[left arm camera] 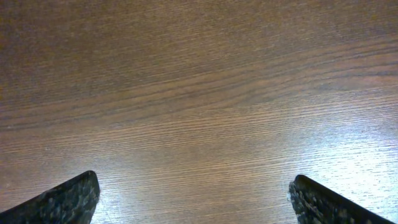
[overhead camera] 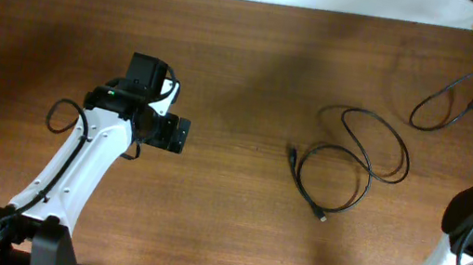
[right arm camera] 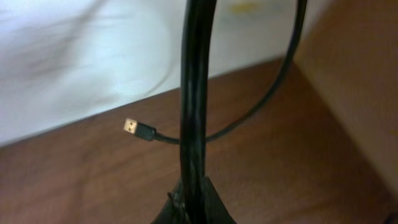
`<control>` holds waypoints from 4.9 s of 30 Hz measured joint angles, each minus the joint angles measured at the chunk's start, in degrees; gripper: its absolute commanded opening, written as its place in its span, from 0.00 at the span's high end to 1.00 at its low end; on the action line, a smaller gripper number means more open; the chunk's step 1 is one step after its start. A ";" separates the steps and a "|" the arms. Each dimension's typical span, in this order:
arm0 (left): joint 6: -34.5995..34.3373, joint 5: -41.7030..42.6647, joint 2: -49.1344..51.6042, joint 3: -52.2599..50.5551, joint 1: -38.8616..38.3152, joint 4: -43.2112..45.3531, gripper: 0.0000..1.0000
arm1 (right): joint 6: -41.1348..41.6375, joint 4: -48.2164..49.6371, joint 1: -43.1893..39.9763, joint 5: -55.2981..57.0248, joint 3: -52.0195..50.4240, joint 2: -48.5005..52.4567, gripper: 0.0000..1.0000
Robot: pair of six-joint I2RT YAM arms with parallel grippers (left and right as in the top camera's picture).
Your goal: Untangle cables
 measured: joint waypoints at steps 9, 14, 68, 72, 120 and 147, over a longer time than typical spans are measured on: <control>0.00 0.00 0.00 0.00 0.02 -0.02 0.01 | 13.42 -5.27 -15.26 -2.32 0.00 7.89 0.01; 0.00 0.00 0.00 0.00 0.00 0.02 0.01 | 11.69 -7.65 -20.83 -17.77 0.00 7.89 0.01; 0.02 0.00 0.00 -0.04 0.00 0.00 0.01 | -13.16 -12.48 14.69 -7.04 11.02 -1.53 0.96; 0.02 0.00 0.00 -0.04 0.00 -0.02 0.01 | -11.65 -3.67 12.26 14.08 11.04 -1.33 0.96; 0.02 0.00 0.00 -0.07 0.02 0.00 0.01 | -24.04 -51.08 21.05 -18.21 -5.51 -22.23 0.01; 0.02 0.00 0.00 -0.07 0.02 0.02 0.01 | -24.02 -51.08 21.05 -19.30 -5.51 -22.23 0.01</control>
